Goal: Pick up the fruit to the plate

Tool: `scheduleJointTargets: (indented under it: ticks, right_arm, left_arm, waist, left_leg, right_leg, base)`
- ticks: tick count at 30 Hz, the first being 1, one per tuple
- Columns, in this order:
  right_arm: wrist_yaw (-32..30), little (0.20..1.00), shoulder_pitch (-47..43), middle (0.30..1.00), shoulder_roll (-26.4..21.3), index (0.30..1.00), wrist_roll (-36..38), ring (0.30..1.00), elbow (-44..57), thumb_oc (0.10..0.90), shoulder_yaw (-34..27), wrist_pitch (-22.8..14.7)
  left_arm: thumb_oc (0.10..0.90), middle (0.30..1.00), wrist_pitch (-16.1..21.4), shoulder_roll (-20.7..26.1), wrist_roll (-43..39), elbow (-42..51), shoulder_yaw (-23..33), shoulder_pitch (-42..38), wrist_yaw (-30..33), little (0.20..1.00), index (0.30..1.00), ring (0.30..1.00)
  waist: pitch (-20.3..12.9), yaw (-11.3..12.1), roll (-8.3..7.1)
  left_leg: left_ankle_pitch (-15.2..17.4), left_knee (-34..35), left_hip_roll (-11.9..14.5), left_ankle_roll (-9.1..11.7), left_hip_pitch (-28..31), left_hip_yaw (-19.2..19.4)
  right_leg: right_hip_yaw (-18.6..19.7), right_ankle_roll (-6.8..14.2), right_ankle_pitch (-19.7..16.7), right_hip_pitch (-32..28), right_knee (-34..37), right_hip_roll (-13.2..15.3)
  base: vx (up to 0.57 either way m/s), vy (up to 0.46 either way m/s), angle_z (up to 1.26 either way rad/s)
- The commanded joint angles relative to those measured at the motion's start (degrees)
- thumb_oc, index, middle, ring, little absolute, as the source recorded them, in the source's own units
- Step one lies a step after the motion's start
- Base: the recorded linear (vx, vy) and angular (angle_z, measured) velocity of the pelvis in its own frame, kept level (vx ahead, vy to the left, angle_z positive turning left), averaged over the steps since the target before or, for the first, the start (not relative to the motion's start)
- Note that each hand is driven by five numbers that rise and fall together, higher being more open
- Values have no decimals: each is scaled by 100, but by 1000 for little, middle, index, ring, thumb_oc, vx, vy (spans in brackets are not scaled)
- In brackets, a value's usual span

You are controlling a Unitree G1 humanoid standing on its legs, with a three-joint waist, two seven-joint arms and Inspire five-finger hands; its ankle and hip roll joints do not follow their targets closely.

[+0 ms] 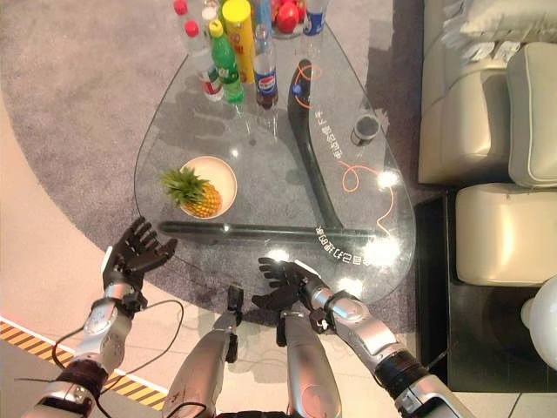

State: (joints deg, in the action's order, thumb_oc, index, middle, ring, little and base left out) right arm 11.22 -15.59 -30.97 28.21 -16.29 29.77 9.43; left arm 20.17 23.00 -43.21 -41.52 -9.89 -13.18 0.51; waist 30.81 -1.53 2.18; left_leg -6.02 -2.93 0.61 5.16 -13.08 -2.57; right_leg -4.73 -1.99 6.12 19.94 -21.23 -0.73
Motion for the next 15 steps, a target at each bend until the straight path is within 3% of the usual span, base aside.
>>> scheduleJointTargets:
  ticks: [1, 12, 15]
  right_arm:
    - [321, 900, 346, 900, 323, 900, -70, 900, 17, 800, -131, -489]
    - [-207, 900, 1223, 900, 930, 900, -305, 900, -1119, 800, -611, -307]
    - [-347, 900, 1275, 900, 1117, 900, -295, 900, -1931, 800, -789, -326]
  left_arm:
    - [800, 900, 72, 30, -231, 119, 324, 284, -143, 900, 900, 900]
    - [800, 900, -746, -691, 199, -673, 530, 1200, -305, 900, 900, 900]
    - [800, 900, -1083, -866, 150, -1091, 562, 1283, -486, 900, 900, 900]
  waist:
    - [-769, 65, -271]
    - [-1547, 231, -347]
    - [-1752, 270, -329]
  left_leg:
    - [266, -109, -343, 12, 222, -175]
    - [326, 264, -279, 1, 917, -271]
    - [363, 308, -255, -13, 1074, -275]
  right_leg:
    - [29, 454, -461, -1093, 1576, 143]
    - [-86, 523, -539, -1893, 2060, 171]
    - [-129, 528, -548, -2076, 2151, 184]
  base:
    - [79, -22, 10]
    - [87, -10, 13]
    - [94, 8, 10]
